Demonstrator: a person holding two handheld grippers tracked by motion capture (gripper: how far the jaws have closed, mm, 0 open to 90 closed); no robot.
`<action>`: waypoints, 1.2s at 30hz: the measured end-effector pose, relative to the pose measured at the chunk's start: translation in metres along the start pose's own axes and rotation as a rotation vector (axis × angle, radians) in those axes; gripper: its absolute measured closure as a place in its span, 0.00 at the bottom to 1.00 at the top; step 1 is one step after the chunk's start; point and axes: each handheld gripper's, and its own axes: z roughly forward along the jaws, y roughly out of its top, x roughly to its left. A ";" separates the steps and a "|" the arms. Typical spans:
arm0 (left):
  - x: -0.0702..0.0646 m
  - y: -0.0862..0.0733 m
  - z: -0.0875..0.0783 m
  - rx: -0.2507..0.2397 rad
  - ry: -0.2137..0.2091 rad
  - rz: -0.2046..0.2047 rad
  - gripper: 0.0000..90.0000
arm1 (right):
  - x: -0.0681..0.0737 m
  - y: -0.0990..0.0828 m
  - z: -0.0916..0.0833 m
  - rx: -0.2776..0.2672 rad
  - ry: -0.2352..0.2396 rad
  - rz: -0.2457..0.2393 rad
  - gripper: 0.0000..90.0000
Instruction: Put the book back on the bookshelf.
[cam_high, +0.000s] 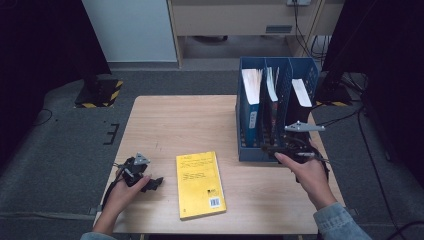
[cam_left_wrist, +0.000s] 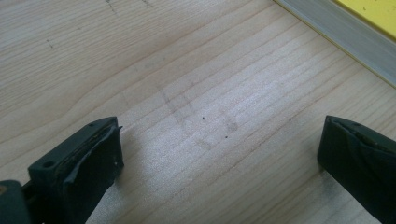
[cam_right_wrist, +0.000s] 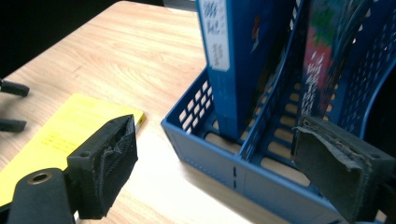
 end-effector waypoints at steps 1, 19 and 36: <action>0.000 0.000 0.000 -0.003 0.001 -0.001 0.00 | 0.001 -0.003 0.000 -0.003 0.001 -0.004 0.15; -0.005 -0.003 0.000 -0.028 0.014 -0.022 0.00 | 0.056 -0.049 0.012 0.035 -0.003 -0.212 0.40; -0.008 -0.002 0.001 -0.024 0.016 -0.025 0.00 | 0.109 -0.070 0.075 0.181 0.117 -0.298 0.35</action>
